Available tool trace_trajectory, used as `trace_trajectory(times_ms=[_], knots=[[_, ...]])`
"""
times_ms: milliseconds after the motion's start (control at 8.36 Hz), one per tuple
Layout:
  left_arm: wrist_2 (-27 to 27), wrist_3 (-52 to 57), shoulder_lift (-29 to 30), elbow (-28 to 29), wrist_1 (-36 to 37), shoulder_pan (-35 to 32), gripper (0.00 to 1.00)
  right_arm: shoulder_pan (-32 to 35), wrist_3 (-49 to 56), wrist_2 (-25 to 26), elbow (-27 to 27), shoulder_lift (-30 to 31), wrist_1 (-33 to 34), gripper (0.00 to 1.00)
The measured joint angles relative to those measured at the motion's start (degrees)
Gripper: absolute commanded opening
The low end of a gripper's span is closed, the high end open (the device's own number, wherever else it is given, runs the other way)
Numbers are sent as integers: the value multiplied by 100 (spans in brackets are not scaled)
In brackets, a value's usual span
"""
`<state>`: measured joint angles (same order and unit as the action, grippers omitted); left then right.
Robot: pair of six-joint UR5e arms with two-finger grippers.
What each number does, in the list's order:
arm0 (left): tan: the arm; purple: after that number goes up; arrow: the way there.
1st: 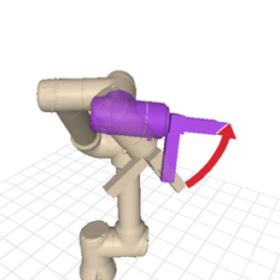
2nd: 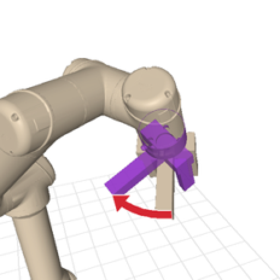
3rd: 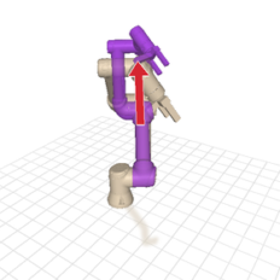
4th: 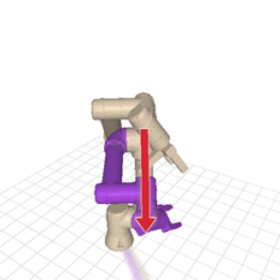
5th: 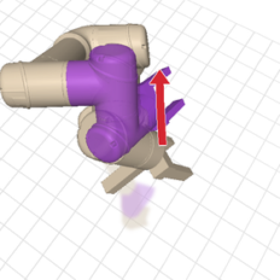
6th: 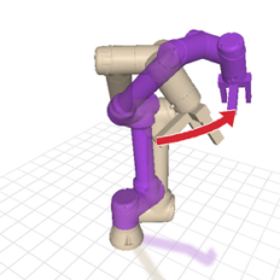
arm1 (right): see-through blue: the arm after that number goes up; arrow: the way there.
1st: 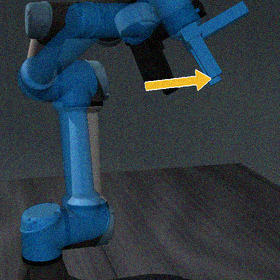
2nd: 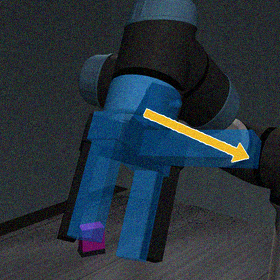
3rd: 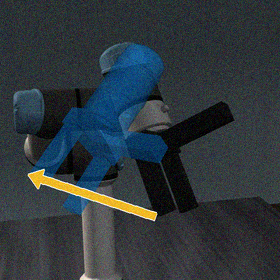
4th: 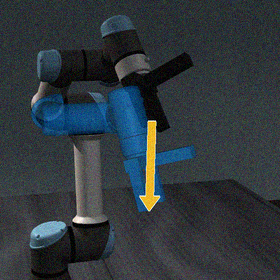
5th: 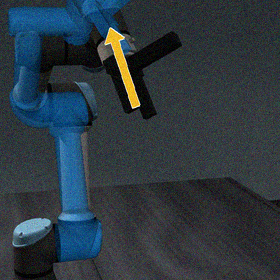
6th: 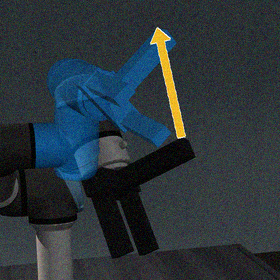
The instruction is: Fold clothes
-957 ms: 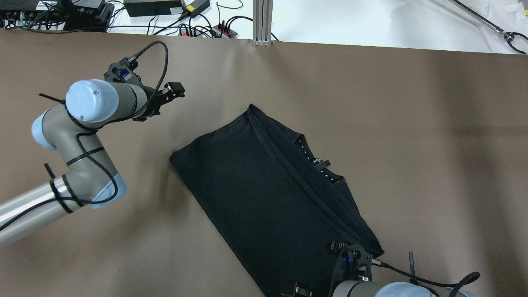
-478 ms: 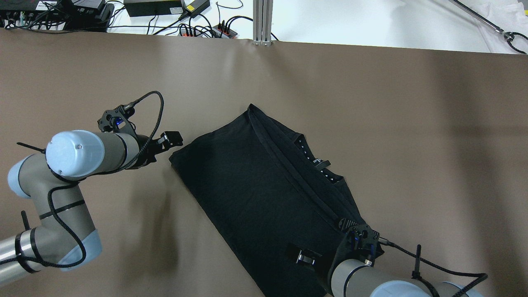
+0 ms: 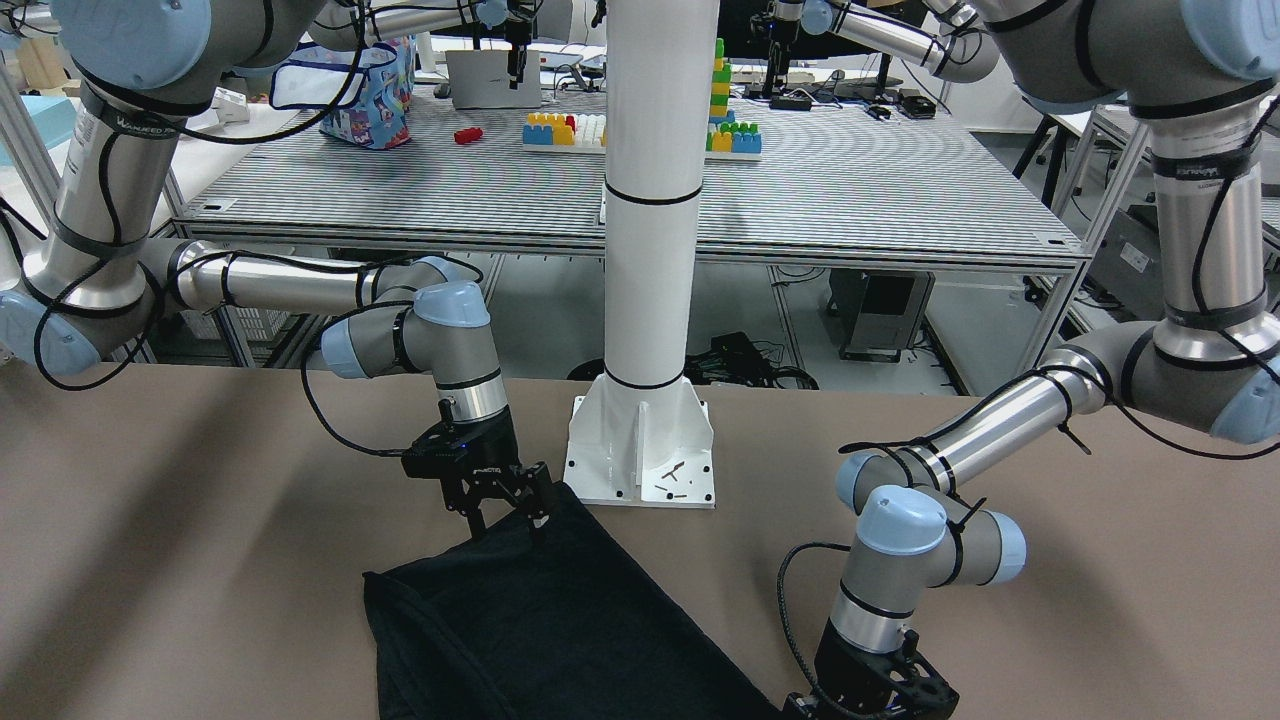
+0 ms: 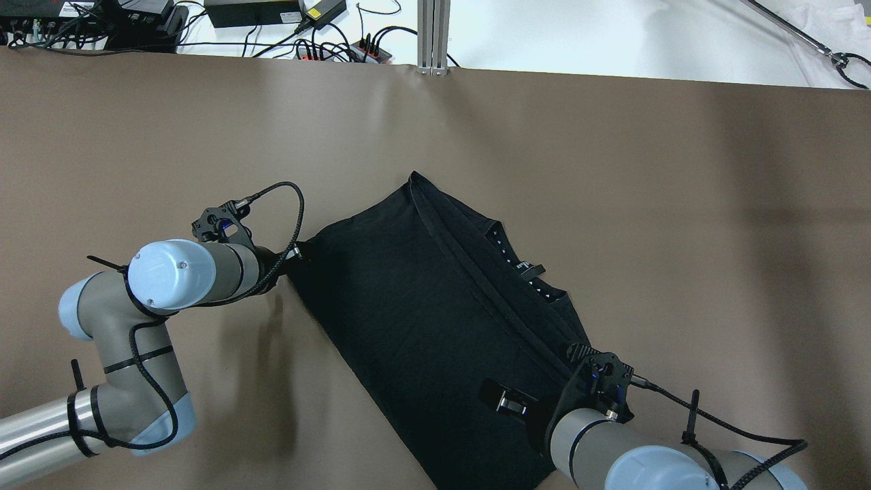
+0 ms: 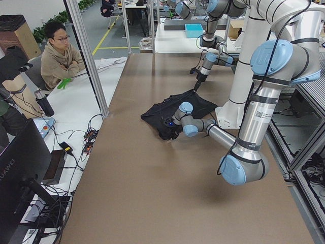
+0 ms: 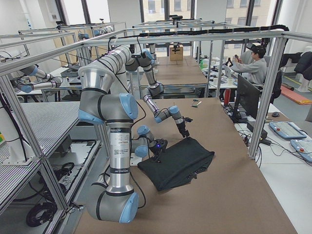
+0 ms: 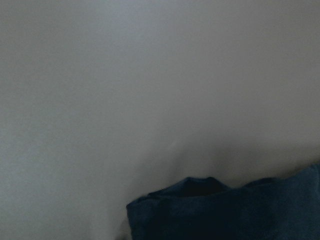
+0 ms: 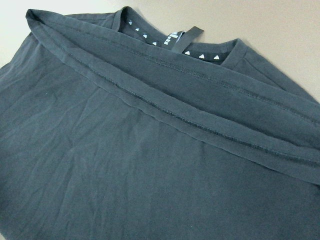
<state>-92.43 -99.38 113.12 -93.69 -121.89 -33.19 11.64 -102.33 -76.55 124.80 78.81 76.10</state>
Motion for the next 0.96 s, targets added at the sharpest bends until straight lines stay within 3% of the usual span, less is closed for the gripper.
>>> trace_trajectory(times_ms=[478,598,837,957], knots=[[3,145,45,108,-2,-58,68,109,3,-26,-48,15,7,95],[3,219,35,122,-2,-72,56,121,3,-32,-49,17,9,95],[5,273,37,181,-1,-74,0,161,3,-41,-49,20,14,95],[5,268,47,207,-2,-75,0,172,3,-43,-49,20,16,95]])
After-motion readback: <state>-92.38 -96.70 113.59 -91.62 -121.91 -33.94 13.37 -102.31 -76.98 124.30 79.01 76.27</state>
